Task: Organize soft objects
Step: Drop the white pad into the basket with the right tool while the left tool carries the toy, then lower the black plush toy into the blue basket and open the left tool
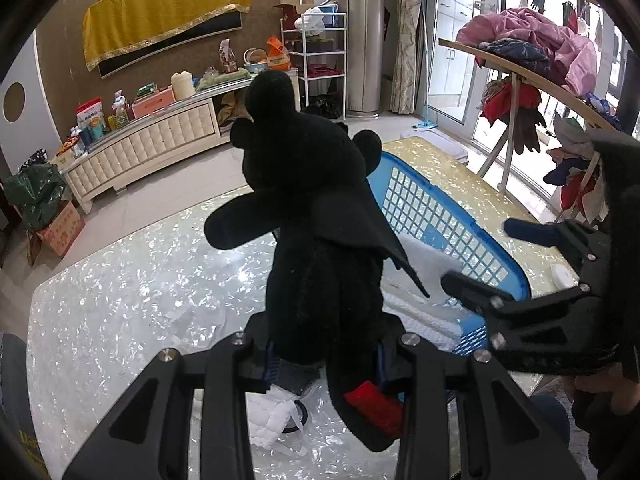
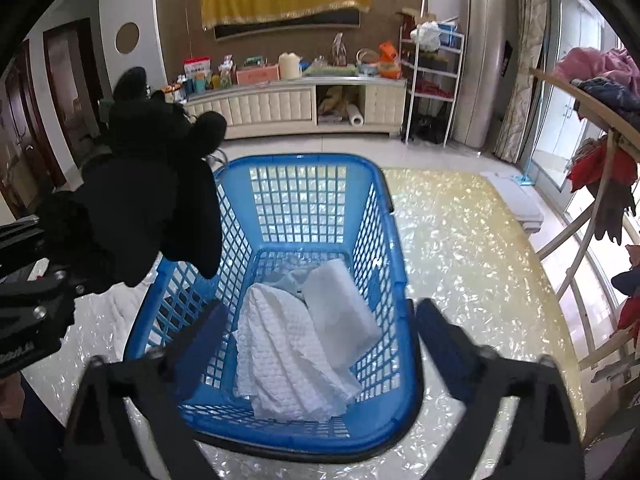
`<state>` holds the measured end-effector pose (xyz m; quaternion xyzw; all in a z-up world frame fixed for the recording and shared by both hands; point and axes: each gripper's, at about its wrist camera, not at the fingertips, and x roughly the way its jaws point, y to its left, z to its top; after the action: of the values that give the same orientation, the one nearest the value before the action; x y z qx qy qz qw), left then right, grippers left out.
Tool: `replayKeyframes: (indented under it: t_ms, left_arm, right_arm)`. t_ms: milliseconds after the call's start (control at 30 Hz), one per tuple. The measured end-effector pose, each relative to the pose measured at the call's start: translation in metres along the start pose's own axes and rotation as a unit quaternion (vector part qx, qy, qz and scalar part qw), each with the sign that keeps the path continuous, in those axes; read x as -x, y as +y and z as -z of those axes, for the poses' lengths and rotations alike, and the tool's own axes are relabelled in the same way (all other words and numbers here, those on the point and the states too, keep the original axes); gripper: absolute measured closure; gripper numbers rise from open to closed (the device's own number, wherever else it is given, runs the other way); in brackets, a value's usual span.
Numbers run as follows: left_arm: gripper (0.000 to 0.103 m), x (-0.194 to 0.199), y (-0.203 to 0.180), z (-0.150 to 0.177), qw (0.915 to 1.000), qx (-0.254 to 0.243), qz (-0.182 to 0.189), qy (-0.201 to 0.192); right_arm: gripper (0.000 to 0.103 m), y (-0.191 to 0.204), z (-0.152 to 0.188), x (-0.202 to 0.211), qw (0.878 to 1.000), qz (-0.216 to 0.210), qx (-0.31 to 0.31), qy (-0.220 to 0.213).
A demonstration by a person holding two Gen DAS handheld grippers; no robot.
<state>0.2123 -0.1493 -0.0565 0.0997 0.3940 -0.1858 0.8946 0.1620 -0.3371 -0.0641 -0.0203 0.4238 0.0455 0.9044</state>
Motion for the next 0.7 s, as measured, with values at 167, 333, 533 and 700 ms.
replayKeyframes:
  t_ms: [167,333,533,700]
  left_arm:
    - [0.07,-0.001,-0.006,0.003,0.9999,-0.008,0.009,-0.003]
    - [0.07,-0.012,-0.013,0.005,0.9997,-0.016,0.017,0.005]
    - [0.07,-0.024,-0.021,0.006,0.9994,-0.023,0.023,0.01]
    - [0.069,-0.039,-0.029,0.004,0.9985,-0.039,0.029,0.024]
  right_arm:
    - [0.0,-0.001,0.014,0.006,1.0,0.002,0.014,-0.007]
    - [0.0,-0.004,0.023,0.012,1.0,0.009,0.005,-0.024]
    - [0.0,-0.012,0.029,0.022,0.999,0.023,-0.018,-0.043]
    - [0.0,-0.013,0.032,0.018,0.999,0.03,-0.026,-0.038]
